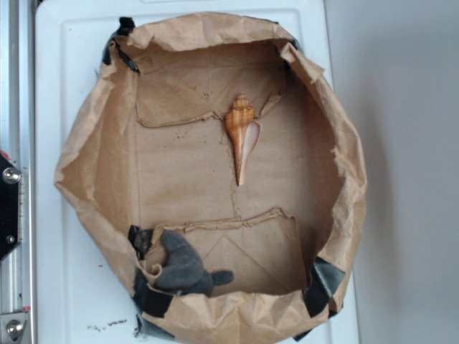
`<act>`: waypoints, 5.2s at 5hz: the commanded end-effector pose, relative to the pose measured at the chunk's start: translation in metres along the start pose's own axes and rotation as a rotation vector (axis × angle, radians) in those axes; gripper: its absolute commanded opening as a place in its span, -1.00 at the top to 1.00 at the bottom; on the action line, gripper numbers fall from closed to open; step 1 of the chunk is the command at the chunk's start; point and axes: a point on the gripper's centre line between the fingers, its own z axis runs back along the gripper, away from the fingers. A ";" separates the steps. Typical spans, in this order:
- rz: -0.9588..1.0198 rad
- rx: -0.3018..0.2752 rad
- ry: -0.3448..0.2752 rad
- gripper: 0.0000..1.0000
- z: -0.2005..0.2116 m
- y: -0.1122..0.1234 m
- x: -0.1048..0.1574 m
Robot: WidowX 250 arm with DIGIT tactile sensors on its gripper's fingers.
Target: Grab the shell.
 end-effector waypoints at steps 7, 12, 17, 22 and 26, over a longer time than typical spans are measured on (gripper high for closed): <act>0.457 0.011 -0.180 -1.00 -0.099 0.042 0.142; 0.732 0.122 -0.289 -1.00 -0.127 0.058 0.153; 0.886 0.081 -0.197 -1.00 -0.168 0.107 0.167; 0.902 0.062 -0.205 -1.00 -0.203 0.098 0.202; 0.881 0.075 -0.235 1.00 -0.202 0.091 0.213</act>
